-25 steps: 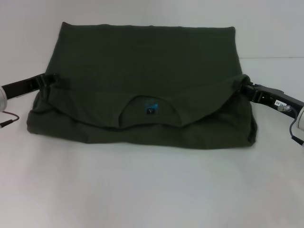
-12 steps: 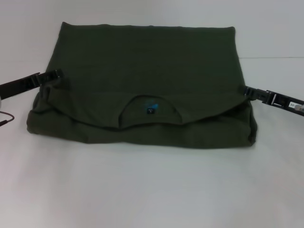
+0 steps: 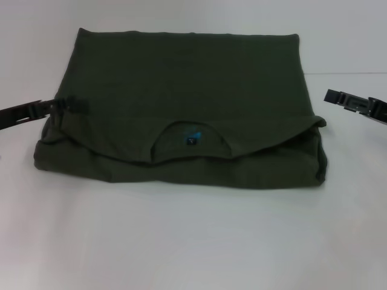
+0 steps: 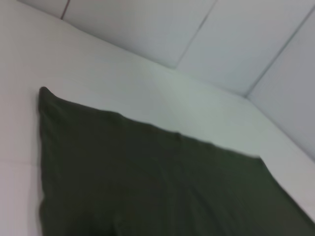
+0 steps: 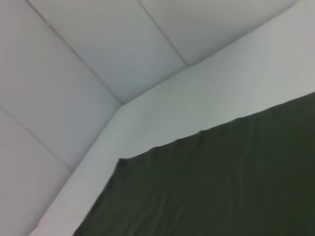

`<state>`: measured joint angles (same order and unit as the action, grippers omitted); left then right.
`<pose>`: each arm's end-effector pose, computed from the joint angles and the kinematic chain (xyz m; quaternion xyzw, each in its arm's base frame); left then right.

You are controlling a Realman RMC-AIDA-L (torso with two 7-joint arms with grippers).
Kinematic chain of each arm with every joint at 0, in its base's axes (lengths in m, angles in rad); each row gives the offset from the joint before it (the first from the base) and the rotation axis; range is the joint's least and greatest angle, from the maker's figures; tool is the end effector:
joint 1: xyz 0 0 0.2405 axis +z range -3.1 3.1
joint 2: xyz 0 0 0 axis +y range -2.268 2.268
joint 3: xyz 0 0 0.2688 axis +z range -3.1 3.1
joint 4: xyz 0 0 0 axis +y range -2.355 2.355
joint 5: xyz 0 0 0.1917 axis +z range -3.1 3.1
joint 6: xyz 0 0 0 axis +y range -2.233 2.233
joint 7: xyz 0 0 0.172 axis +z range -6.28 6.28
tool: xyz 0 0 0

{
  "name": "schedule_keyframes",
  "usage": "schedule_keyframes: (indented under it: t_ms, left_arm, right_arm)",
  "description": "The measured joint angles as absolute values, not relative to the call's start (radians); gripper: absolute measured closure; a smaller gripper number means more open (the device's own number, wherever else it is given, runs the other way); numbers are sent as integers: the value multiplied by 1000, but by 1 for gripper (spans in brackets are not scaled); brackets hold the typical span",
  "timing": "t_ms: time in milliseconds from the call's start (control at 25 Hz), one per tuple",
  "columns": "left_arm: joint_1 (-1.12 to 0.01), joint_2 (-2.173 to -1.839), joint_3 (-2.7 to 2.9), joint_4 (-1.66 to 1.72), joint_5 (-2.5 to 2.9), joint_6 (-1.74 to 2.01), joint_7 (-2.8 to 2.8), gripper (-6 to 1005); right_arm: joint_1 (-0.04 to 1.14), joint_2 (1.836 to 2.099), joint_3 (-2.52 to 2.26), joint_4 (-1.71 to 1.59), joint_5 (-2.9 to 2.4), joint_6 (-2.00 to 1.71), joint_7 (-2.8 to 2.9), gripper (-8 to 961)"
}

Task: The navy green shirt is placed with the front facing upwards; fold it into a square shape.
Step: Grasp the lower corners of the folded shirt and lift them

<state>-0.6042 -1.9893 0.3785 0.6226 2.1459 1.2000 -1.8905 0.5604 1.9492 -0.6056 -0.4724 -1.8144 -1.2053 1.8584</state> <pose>-0.3157 0.4045 0.0469 -0.7710 -0.4926 -0.2555 0.3125 0.3034 0.3959 0.0306 -0.7584 0.5067 0.3196 0.2567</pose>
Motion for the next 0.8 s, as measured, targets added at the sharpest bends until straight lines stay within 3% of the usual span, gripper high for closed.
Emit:
schedule_keyframes:
  t_ms: [160, 320, 480, 800]
  left_arm:
    - [-543, -1947, 474, 667, 2150, 1273, -1870, 49]
    - [-485, -1925, 519, 684, 2157, 1268, -1796, 50]
    - [-466, -1929, 522, 692, 2222, 1216, -1723, 51]
    - [-488, -1976, 592, 692, 2309, 1082, -1658, 61]
  right_arm:
    - [515, 1937, -606, -510, -1818, -1285, 1842, 5]
    - [471, 1941, -599, -526, -1818, -1336, 1792, 6]
    - [452, 1951, -597, -526, -1818, -1356, 1760, 6]
    - [459, 1969, -604, -517, -1818, -1345, 1756, 5]
